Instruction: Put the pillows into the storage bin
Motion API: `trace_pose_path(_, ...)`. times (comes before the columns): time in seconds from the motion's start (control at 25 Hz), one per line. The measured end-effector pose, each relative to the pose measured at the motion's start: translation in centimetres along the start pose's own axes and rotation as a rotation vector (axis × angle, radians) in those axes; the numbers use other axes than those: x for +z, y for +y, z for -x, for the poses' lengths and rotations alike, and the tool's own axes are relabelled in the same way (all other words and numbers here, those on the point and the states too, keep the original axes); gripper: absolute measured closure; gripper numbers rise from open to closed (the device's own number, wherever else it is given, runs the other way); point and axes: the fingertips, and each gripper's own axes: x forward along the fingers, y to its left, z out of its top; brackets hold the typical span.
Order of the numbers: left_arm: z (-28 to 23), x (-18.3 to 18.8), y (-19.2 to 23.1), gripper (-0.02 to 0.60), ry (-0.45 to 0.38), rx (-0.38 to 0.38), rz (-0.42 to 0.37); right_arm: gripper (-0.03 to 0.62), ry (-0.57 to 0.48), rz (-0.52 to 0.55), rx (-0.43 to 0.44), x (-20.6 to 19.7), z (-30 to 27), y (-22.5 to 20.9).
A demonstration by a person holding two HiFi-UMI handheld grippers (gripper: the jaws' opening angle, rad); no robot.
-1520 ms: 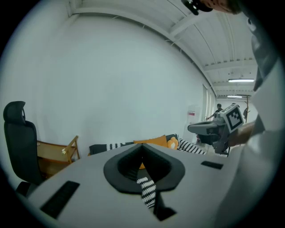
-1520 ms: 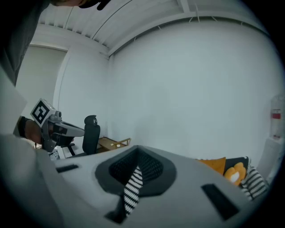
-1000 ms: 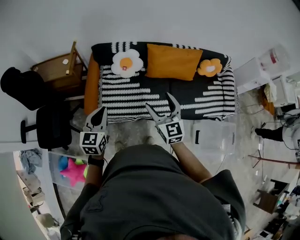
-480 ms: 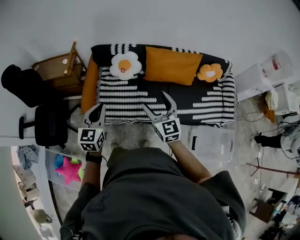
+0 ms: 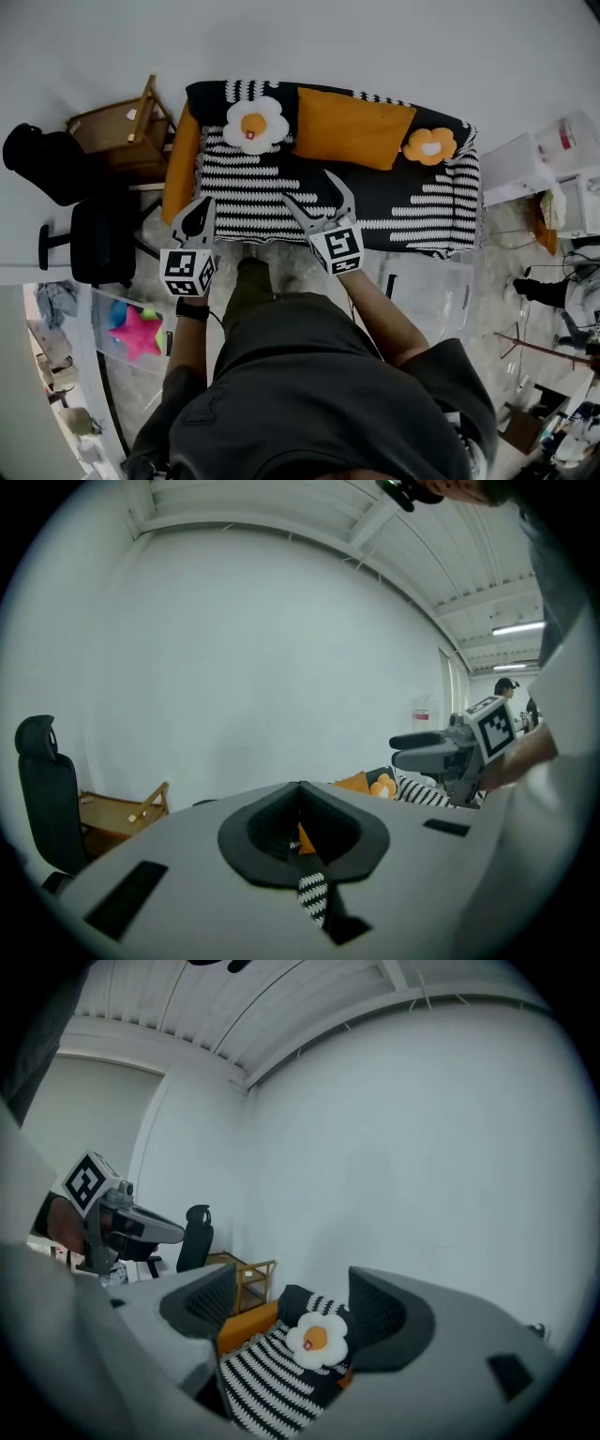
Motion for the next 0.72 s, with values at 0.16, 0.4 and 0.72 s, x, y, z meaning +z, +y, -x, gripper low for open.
trace_pose_path(0.16, -3.3, -1.4, 2.0, 0.578, 0.013, -0.015, -0.003, 0.218, 0.028, -0.005, -0.009, -1.6, -3.2, -1.0)
trace_pose_path(0.4, -10.2, -2.8, 5.8, 0.578, 0.046, -0.049, 0.005, 0.218, 0.095, -0.007, -0.025, -3.8, -9.6, -3.4)
trace_pose_path(0.72, -19.5, -6.1, 12.6, 0.578, 0.11, -0.086, 0.009, 0.22, 0.179, -0.023, -0.019, -8.0, -20.4, -5.2)
